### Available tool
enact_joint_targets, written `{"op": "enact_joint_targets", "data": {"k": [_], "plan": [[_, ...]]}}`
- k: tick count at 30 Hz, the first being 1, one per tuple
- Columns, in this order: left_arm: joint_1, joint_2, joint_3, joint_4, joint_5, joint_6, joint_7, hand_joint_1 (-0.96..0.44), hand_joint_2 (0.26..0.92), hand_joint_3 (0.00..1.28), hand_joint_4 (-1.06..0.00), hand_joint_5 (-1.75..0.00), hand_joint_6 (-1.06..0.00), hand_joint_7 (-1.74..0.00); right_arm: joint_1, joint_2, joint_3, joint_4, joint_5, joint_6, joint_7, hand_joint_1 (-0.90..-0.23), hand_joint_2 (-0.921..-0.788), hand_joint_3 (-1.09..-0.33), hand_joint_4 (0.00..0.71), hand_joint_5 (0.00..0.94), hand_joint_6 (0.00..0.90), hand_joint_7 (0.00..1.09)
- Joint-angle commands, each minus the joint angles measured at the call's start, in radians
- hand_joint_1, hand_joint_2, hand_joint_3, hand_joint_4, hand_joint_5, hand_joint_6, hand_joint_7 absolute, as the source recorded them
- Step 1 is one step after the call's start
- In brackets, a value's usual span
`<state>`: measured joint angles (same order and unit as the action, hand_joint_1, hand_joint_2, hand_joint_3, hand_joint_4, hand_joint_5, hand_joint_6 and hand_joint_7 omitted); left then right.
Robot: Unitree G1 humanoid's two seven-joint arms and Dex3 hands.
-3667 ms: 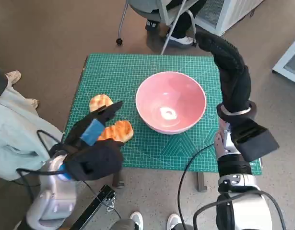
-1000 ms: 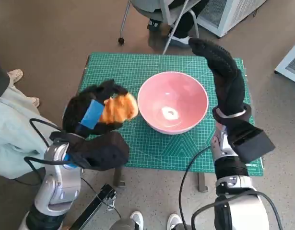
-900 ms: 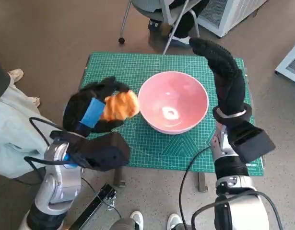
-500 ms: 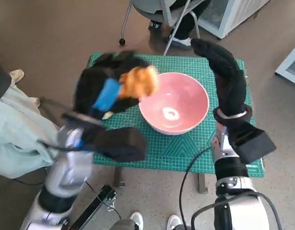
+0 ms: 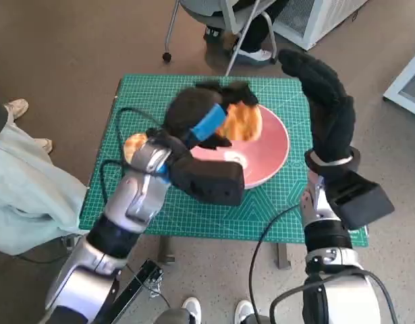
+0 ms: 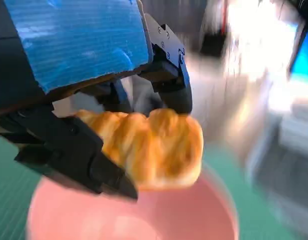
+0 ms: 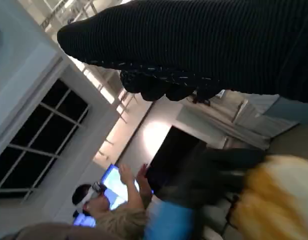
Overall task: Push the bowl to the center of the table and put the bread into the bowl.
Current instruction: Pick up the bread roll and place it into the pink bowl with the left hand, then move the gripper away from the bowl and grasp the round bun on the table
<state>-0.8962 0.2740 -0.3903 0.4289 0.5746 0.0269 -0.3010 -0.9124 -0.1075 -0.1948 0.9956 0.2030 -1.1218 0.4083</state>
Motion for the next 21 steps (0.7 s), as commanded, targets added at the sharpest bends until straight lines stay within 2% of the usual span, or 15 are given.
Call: {"op": "enact_joint_targets", "data": {"k": [1,5,12,21], "plan": [[-0.064,0.013,0.012,0.077,-0.081,-0.034,-0.140,-0.20,0.846,0.03,-0.07,-0.05,-0.10,-0.37,0.037,-0.002,-0.006,-0.005,0.020,-0.002,0.009,-0.602,-0.921,-0.713,0.322,0.008,0.037,0.80],[-0.064,0.028,0.034,0.108,-0.125,-0.087,-0.166,-0.25,0.837,0.02,-0.01,-0.01,-0.06,-0.34,0.042,-0.004,-0.006,-0.012,0.023,-0.009,0.009,-0.607,-0.921,-0.710,0.316,0.004,0.030,0.79],[-0.021,0.080,0.094,0.061,-0.173,-0.148,-0.152,-0.25,0.833,0.02,0.00,0.00,-0.05,-0.33,0.044,-0.005,-0.005,-0.012,0.032,-0.015,0.010,-0.615,-0.921,-0.703,0.314,0.002,0.036,0.79],[0.027,0.200,0.194,-0.068,-0.224,-0.170,-0.176,-0.16,0.846,0.00,-0.02,-0.01,-0.20,-0.11,0.040,-0.007,-0.005,-0.001,0.027,-0.022,0.003,-0.603,-0.921,-0.702,0.315,0.002,0.039,0.80]]}}
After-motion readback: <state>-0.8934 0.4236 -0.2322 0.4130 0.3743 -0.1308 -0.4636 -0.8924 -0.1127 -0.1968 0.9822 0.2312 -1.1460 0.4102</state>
